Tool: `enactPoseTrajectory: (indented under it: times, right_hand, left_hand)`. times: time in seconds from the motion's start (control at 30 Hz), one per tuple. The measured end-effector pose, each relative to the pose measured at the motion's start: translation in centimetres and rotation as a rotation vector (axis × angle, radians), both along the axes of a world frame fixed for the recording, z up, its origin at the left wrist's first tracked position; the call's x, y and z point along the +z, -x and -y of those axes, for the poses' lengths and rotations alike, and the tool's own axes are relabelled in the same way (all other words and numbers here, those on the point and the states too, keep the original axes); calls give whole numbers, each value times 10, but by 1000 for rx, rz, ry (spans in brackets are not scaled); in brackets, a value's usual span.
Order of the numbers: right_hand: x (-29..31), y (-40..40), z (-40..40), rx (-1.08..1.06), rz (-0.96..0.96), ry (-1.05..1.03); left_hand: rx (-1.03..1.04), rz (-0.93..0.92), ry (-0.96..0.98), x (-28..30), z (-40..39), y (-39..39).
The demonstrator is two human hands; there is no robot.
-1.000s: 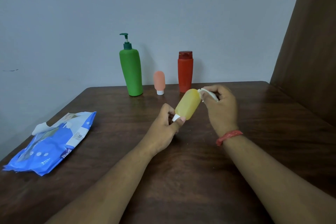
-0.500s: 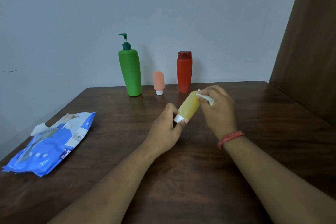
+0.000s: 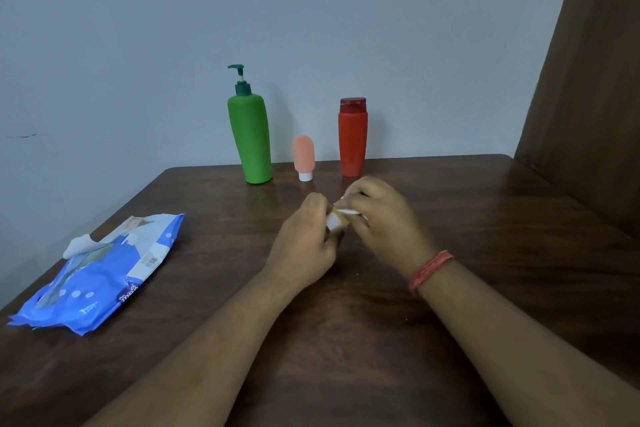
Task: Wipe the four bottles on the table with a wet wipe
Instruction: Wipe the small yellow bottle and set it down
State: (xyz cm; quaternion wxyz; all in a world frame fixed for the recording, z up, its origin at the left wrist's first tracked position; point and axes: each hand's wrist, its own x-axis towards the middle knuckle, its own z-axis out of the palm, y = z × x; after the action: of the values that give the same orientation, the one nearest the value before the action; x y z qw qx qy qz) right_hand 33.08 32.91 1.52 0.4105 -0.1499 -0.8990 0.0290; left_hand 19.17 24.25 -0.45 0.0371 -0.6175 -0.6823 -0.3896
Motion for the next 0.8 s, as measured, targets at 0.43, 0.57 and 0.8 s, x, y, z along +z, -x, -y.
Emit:
enactPoseTrajectory:
  times: [0.43,0.57,0.8]
  right_hand:
    - [7,-15,-25,-200,-107,8]
    - [4,-16,-28,-193,-233,151]
    - [-3,-1,-6,-21,-202,70]
  left_hand:
    - [83,113,-20,4,1,-6]
    - [43,330,26,6,3,-9]
    - [16,638,-45,6,5,-11]
